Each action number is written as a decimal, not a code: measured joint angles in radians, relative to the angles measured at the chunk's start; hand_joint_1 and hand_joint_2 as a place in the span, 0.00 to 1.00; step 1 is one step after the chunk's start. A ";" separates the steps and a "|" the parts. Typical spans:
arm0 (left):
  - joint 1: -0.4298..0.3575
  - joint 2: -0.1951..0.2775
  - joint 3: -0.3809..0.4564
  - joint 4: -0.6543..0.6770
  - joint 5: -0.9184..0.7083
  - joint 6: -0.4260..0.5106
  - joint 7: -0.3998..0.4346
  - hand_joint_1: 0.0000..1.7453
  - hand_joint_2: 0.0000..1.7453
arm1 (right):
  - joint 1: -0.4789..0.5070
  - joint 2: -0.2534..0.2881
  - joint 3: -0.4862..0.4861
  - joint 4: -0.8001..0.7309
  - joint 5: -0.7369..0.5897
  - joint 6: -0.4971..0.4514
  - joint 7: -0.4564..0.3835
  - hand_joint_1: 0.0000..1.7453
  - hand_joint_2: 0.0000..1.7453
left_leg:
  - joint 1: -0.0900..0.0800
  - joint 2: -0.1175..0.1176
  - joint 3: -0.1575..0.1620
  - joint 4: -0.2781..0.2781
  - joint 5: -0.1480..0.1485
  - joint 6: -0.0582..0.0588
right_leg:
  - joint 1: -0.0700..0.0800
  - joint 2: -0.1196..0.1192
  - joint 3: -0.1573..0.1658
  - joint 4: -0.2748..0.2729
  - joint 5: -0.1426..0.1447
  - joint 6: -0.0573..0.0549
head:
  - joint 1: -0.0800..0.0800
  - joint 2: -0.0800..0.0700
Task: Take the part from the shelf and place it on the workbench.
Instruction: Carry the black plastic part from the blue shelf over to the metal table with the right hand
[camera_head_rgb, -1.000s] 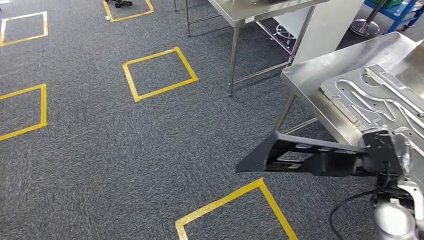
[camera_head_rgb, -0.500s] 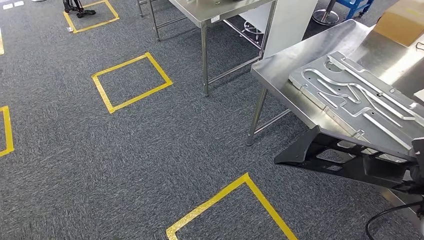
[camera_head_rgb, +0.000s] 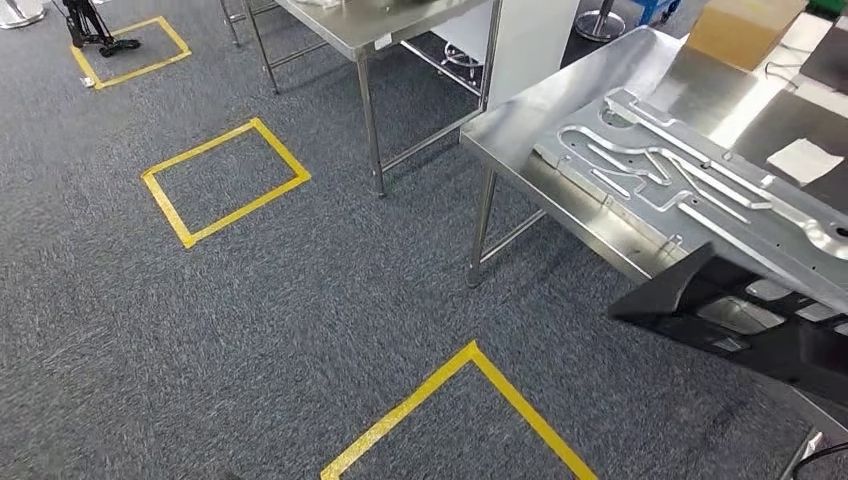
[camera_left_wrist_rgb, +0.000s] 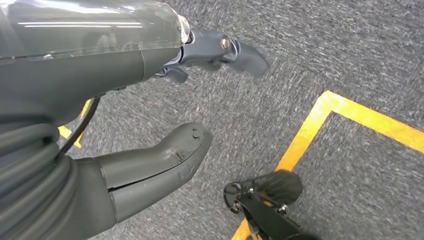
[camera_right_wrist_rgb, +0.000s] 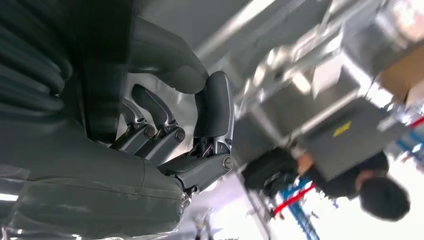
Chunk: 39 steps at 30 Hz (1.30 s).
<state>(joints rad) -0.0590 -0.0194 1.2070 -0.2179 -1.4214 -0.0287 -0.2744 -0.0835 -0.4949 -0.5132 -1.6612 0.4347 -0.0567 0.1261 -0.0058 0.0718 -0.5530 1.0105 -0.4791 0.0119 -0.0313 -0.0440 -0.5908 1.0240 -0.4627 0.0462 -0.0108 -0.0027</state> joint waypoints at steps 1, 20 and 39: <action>-0.001 0.000 0.000 0.000 -0.001 0.000 0.000 0.00 1.00 | -0.008 -0.020 -0.015 0.010 -0.001 0.007 0.005 1.00 1.00 | 0.000 0.005 0.000 0.001 -0.002 -0.005 | -0.001 0.009 -0.002 0.002 0.000 -0.008 | -0.001 0.000; -0.001 0.004 0.000 0.000 -0.003 -0.009 -0.013 0.00 1.00 | 0.011 -0.161 -0.214 0.094 -0.018 0.026 0.013 1.00 1.00 | -0.001 -0.086 0.013 -0.040 0.023 0.042 | 0.007 0.089 -0.051 0.077 -0.044 -0.001 | -0.003 0.000; -0.004 0.001 0.040 0.000 0.053 -0.070 0.051 0.00 1.00 | 0.075 -0.158 -0.252 0.104 0.051 0.049 0.018 1.00 1.00 | 0.000 -0.040 0.012 -0.008 -0.009 0.045 | 0.000 0.043 0.006 -0.005 -0.003 -0.015 | -0.005 0.000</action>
<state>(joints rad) -0.0633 -0.0181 1.2471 -0.2178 -1.3683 -0.0988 -0.2234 -0.0084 -0.6530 -0.7656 -1.5575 0.4861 -0.0077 0.1441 -0.0059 0.0319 -0.5411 1.0030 -0.4878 0.0567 -0.0315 -0.0011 -0.5849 1.0189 -0.4661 0.0317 -0.0154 -0.0027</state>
